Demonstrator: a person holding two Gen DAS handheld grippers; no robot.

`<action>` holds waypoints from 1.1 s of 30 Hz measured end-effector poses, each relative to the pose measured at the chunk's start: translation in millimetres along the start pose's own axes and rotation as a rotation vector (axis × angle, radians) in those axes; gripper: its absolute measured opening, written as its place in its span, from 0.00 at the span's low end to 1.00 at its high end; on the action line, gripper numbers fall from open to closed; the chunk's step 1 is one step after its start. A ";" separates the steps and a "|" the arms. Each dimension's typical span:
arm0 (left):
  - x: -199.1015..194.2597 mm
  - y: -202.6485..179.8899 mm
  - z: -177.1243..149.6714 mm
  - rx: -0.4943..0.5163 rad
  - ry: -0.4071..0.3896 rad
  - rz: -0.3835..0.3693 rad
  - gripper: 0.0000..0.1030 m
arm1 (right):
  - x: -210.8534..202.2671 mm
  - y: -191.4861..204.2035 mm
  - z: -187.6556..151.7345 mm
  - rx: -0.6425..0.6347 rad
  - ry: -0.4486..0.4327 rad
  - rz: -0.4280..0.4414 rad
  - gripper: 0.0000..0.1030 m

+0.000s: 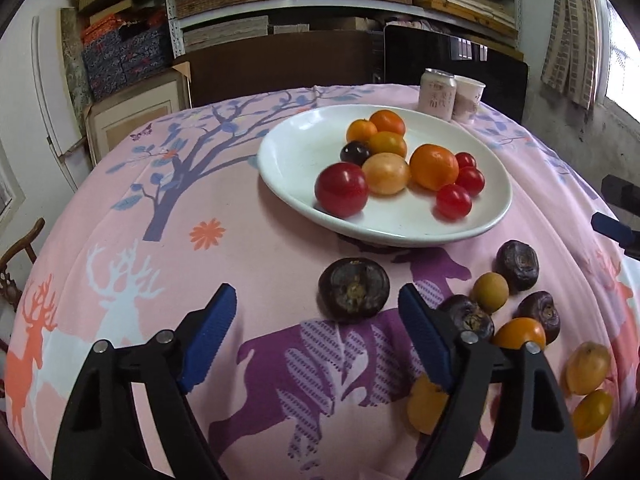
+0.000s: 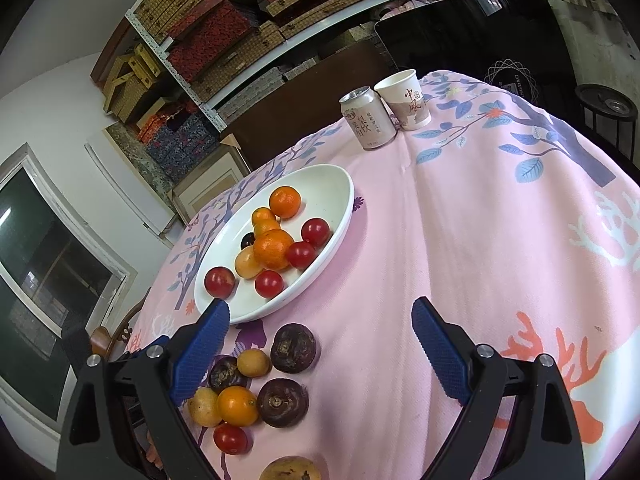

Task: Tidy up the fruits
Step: 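Move the left gripper to a dark purple plum and grasp it, then lift the plum with the left gripper while the right gripper grasps another plum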

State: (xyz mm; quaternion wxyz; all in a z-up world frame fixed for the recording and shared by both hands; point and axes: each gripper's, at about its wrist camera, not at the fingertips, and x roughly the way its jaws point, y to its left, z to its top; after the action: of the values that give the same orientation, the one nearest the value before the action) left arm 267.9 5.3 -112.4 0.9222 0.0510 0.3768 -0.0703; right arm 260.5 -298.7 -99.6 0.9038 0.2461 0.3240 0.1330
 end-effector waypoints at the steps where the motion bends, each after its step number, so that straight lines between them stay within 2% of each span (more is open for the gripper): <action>1: 2.7 0.7 1.0 -0.009 0.009 -0.014 0.75 | 0.3 0.7 0.0 -0.004 0.001 -0.001 0.91; 9: 18.7 -4.6 7.6 -0.008 0.046 -0.051 0.67 | 3.4 3.1 -1.7 -0.022 0.012 -0.017 0.91; 10: 21.2 -5.5 8.1 -0.006 0.057 -0.057 0.65 | 4.4 3.6 -2.1 -0.025 0.015 -0.019 0.91; 12: 29.8 -5.8 8.9 -0.006 0.098 -0.076 0.54 | 6.6 4.9 -3.2 -0.033 0.022 -0.026 0.91; 13: 32.5 -5.1 9.0 -0.011 0.109 -0.080 0.53 | 8.1 5.7 -3.7 -0.039 0.027 -0.032 0.91; 16: 31.8 -2.5 9.4 -0.032 0.101 -0.094 0.51 | 11.1 7.0 -5.4 -0.049 0.036 -0.039 0.91; 18: 30.2 -0.7 9.9 -0.042 0.093 -0.112 0.40 | 12.9 7.7 -6.4 -0.056 0.040 -0.044 0.91; 23: 26.9 9.7 7.3 -0.071 0.091 -0.072 0.40 | 21.8 17.0 -11.8 -0.118 0.072 -0.057 0.91; 28: 24.5 23.7 6.3 -0.106 0.089 -0.040 0.40 | 38.6 41.7 -19.8 -0.271 0.117 -0.122 0.90; 31: 26.2 24.2 5.8 -0.105 0.097 -0.043 0.40 | 53.6 56.6 -24.2 -0.368 0.154 -0.177 0.82; 33: 25.8 22.0 5.7 -0.092 0.095 -0.037 0.40 | 64.3 60.7 -26.3 -0.400 0.182 -0.201 0.72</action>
State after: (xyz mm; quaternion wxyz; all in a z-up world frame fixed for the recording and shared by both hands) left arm 293.8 23.8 -125.5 0.9032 0.0047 0.4239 -0.0676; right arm 287.0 -212.4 -118.4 0.9103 0.0157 0.3942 0.1257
